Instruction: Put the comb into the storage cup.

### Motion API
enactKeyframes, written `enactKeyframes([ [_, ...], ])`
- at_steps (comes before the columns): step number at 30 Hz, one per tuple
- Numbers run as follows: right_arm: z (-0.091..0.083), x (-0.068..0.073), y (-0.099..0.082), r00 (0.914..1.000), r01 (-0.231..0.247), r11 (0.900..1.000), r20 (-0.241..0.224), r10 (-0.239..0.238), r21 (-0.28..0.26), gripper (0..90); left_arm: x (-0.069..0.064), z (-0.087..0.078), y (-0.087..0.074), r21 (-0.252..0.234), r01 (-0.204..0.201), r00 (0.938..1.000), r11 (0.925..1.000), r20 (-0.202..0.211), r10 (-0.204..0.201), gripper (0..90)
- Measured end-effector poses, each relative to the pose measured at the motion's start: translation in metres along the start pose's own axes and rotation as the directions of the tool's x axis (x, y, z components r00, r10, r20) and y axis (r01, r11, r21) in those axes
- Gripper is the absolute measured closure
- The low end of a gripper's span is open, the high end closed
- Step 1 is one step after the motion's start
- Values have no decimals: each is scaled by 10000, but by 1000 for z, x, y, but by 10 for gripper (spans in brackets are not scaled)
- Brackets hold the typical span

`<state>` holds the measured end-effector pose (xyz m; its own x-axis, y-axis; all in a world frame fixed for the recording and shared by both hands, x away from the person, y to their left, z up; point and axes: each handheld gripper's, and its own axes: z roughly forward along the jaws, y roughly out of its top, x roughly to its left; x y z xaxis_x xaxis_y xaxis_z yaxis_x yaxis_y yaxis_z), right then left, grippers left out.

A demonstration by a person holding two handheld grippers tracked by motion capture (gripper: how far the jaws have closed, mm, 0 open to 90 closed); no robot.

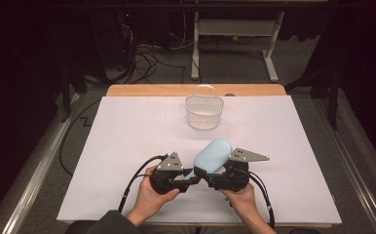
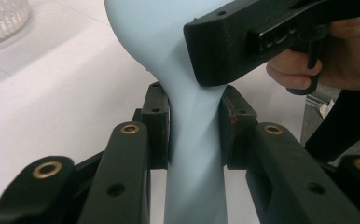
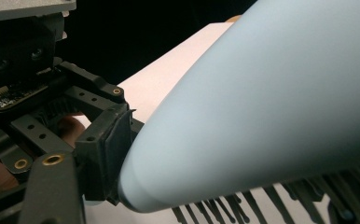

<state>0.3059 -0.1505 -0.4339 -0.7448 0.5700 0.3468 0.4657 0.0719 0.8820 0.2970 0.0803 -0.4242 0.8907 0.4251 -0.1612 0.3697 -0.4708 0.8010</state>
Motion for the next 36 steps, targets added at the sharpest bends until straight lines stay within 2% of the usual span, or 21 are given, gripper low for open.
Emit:
enactKeyframes([
  [9,-1,0,6,9989,-359,9985,-290,372,422,355,0,-1,0,-16,-31,10000,10000,-6,31,688],
  [18,-1,2,8,9984,-357,9963,-415,390,786,437,0,0,-1,108,-118,9999,9999,-59,119,683],
  [27,-2,3,10,9955,-446,9964,-807,504,719,494,-1,-3,0,-21,-153,9999,9999,-14,153,673],
  [36,-2,5,10,9940,-300,9970,-1027,372,710,545,-2,-3,0,-79,-204,9997,9998,-123,203,623],
])
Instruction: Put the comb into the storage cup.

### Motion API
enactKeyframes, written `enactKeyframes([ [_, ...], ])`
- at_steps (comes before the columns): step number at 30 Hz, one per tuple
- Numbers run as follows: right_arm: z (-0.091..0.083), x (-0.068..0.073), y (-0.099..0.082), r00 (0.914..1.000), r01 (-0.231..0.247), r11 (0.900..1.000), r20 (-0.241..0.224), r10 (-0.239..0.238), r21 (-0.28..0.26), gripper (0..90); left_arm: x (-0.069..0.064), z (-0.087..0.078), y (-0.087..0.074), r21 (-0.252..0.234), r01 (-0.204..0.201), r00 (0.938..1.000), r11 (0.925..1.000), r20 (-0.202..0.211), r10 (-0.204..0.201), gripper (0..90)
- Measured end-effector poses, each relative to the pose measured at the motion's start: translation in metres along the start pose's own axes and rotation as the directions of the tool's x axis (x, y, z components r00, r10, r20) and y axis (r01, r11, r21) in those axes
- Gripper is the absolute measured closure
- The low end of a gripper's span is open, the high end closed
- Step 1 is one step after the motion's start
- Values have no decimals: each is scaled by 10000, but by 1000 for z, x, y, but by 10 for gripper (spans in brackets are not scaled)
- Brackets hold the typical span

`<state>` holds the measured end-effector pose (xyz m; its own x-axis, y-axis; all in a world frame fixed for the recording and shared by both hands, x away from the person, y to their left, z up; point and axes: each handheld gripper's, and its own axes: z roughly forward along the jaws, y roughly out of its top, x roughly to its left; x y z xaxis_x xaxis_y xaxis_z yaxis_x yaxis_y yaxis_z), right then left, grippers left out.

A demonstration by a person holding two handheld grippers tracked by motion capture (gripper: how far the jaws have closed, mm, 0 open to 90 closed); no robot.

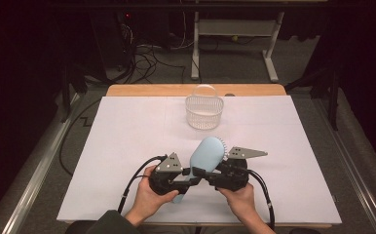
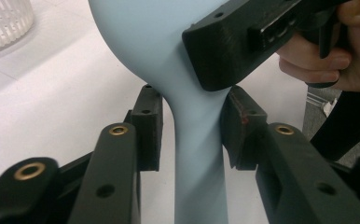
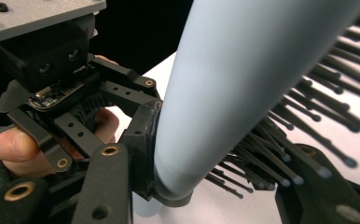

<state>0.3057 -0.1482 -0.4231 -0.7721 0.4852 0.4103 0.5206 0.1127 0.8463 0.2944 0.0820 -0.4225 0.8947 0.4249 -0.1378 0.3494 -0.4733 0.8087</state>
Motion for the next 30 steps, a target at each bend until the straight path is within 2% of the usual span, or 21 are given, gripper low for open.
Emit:
enactKeyframes([
  [5,-1,0,1,10000,-42,10000,-35,42,-39,559,0,0,0,-112,29,9999,9999,-149,-31,558],
  [11,-4,-1,2,10000,-59,9999,-28,59,-109,562,-3,1,-1,-154,-159,9987,9998,-484,151,487],
  [15,-4,0,2,10000,-9,9999,-38,9,-137,563,-5,2,-1,5,-165,9984,9999,-541,165,433],
  [19,-4,1,2,10000,53,9999,-38,-53,-98,565,-3,4,-2,162,32,9985,9999,-556,-23,411],
  [26,-6,0,4,10000,73,9998,-16,-73,-157,565,-2,0,-4,-383,-26,9973,9993,-731,-2,323],
  [30,-9,-1,5,10000,54,9997,22,-53,-219,565,-2,-2,-5,-493,8,9981,9988,-618,-38,241],
])
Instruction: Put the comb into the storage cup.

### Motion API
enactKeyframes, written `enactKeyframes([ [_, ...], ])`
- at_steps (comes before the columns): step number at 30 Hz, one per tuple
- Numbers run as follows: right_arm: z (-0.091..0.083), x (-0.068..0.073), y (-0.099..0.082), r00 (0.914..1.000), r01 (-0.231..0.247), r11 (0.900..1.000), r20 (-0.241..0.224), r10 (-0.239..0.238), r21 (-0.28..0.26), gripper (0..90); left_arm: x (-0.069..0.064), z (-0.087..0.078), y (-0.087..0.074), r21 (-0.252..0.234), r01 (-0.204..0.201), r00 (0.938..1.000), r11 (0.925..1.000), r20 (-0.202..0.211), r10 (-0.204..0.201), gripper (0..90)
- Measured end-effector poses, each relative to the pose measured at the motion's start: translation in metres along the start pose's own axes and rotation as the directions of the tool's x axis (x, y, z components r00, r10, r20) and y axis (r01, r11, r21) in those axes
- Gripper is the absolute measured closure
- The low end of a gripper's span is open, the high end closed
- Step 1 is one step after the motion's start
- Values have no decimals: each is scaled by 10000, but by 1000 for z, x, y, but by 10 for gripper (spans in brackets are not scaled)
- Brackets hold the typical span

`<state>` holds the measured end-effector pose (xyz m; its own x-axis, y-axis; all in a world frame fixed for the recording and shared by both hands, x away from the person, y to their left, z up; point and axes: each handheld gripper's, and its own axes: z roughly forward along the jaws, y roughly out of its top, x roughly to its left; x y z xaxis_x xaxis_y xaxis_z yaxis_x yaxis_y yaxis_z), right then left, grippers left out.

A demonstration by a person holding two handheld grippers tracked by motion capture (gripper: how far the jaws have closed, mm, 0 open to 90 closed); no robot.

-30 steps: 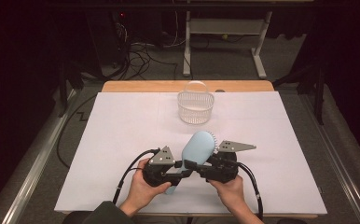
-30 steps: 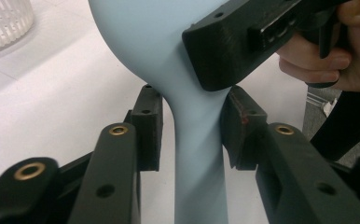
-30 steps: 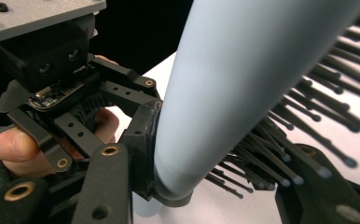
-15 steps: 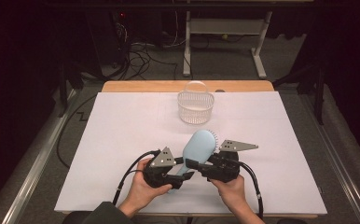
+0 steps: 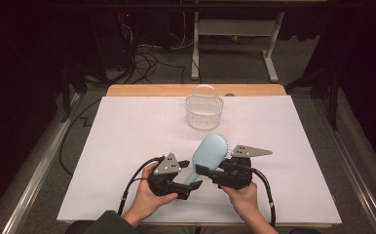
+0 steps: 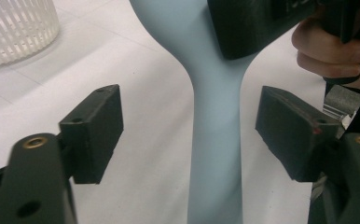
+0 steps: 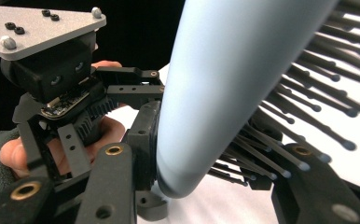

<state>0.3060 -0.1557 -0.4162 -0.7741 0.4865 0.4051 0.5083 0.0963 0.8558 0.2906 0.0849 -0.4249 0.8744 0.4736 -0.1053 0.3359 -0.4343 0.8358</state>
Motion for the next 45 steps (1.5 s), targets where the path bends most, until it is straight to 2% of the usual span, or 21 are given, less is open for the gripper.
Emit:
enactKeyframes([
  [2,-1,-1,1,10000,15,10000,21,-15,-23,565,0,-1,-1,-25,-24,10000,10000,-1,24,222],
  [6,-4,-1,2,10000,9,10000,69,-8,-60,565,2,-4,-3,60,-63,9994,10000,-328,65,195],
  [9,-6,0,3,9997,129,9999,211,-127,-90,564,8,-9,-6,93,148,9991,9998,-402,-144,191],
  [11,-8,0,4,9995,206,9997,259,-203,-119,564,12,-13,-9,45,280,9992,9996,-286,-278,156],
  [15,-8,0,5,9993,201,9998,303,-199,-71,565,19,-22,-12,-100,403,9976,9991,-552,-407,177],
  [17,-8,0,5,9992,224,9997,338,-222,-47,564,22,-26,-14,-132,491,9973,9987,-538,-497,185],
  [20,-8,-1,5,9992,207,9998,343,-206,-27,564,25,-32,-16,-125,519,9966,9986,-627,-526,281],
  [21,-9,-1,5,9992,209,9998,342,-209,-23,564,26,-34,-17,-117,549,9963,9984,-658,-556,288],
  [23,-10,-1,6,9991,225,9997,365,-224,-43,564,30,-39,-19,-119,651,9962,9978,-574,-657,288],
  [28,-12,-2,7,9989,217,9997,418,-214,-73,563,37,-47,-23,-270,858,9929,9959,-804,-878,269],
  [33,-15,-4,8,9987,180,9998,468,-177,-61,563,42,-56,-29,-429,811,9909,9958,-1044,-852,223],
  [38,-17,-6,9,9985,177,9998,524,-176,-16,563,47,-64,-34,-535,965,9846,9939,-1410,-1032,196],
  [45,-19,-8,10,9981,135,9999,604,-136,11,562,54,-76,-44,-682,1136,9721,9912,-1985,-1250,171],
])
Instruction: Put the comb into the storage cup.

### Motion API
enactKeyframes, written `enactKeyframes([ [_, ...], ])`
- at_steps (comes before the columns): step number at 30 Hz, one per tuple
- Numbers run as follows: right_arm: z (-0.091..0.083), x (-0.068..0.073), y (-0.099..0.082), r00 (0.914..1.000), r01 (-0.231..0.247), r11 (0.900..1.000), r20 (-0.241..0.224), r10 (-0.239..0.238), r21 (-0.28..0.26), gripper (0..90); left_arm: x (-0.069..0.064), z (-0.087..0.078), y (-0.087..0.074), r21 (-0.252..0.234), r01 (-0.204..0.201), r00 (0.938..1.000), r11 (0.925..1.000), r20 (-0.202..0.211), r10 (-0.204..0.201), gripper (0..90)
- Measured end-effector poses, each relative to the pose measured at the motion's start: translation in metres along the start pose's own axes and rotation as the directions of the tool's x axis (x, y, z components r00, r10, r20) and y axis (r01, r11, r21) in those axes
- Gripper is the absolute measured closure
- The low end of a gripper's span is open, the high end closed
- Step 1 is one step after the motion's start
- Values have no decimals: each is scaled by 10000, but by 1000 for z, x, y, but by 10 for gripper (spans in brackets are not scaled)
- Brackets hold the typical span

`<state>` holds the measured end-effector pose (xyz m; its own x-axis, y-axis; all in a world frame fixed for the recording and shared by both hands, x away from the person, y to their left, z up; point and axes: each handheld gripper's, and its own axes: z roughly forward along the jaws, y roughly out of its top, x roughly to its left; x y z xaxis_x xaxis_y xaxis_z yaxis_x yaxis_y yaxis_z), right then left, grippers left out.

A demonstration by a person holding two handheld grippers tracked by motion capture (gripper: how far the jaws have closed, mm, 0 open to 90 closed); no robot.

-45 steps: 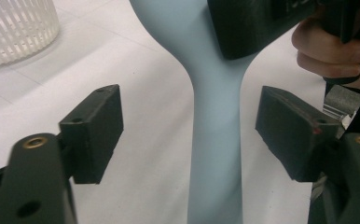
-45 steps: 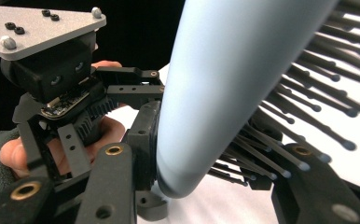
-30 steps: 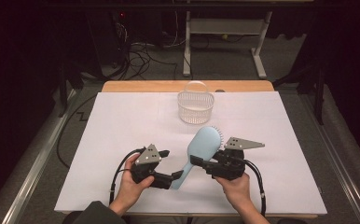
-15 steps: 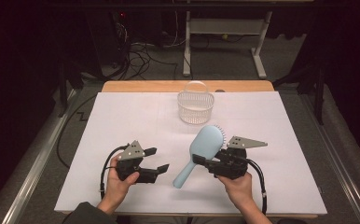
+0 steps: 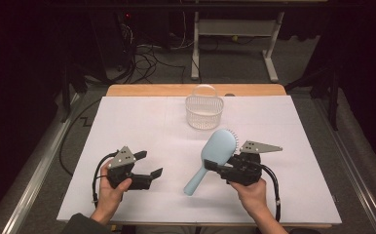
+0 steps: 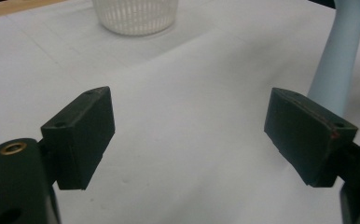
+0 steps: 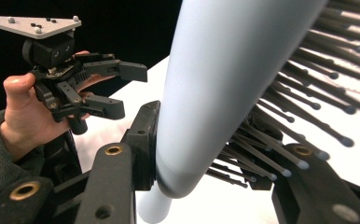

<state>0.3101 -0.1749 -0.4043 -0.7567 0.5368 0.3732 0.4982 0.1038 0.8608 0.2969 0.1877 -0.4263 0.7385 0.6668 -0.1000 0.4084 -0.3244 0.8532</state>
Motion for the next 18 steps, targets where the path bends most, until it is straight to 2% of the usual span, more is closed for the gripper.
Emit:
enactKeyframes([
  [12,-3,-4,2,9999,-65,9999,142,64,76,560,17,-13,-14,-90,345,9973,9994,-648,-350,157],
  [15,-4,-5,3,9998,-45,10000,180,44,57,560,21,-16,-17,-150,412,9950,9990,-901,-424,157],
  [18,-6,-6,4,9997,-79,10000,226,79,34,559,22,-17,-18,-171,305,9915,9994,-1262,-324,157],
])
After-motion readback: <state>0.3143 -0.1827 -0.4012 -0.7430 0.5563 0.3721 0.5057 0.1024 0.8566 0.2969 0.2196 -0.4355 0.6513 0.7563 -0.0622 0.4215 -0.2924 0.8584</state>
